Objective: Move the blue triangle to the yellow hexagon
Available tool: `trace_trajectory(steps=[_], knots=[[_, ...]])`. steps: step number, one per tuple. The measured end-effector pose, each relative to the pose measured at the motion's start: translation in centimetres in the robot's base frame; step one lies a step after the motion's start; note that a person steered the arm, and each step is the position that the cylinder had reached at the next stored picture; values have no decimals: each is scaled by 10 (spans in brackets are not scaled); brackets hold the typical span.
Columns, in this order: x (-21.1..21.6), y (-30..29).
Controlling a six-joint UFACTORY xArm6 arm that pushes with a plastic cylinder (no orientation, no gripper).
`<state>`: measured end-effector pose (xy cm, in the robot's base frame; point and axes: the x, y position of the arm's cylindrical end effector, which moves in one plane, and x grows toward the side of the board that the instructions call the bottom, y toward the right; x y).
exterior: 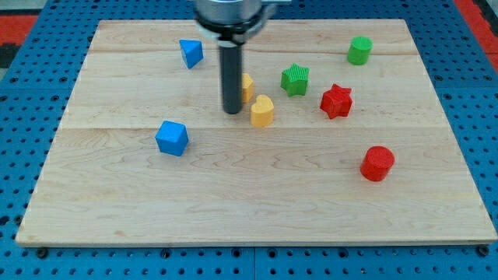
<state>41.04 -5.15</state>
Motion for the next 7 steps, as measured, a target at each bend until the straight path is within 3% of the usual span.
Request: trace_trajectory(steps=[1, 2, 4, 5, 6, 7], knots=[[6, -10], [-21, 9], [-73, -8], [-73, -88], [-87, -119], [-93, -82]])
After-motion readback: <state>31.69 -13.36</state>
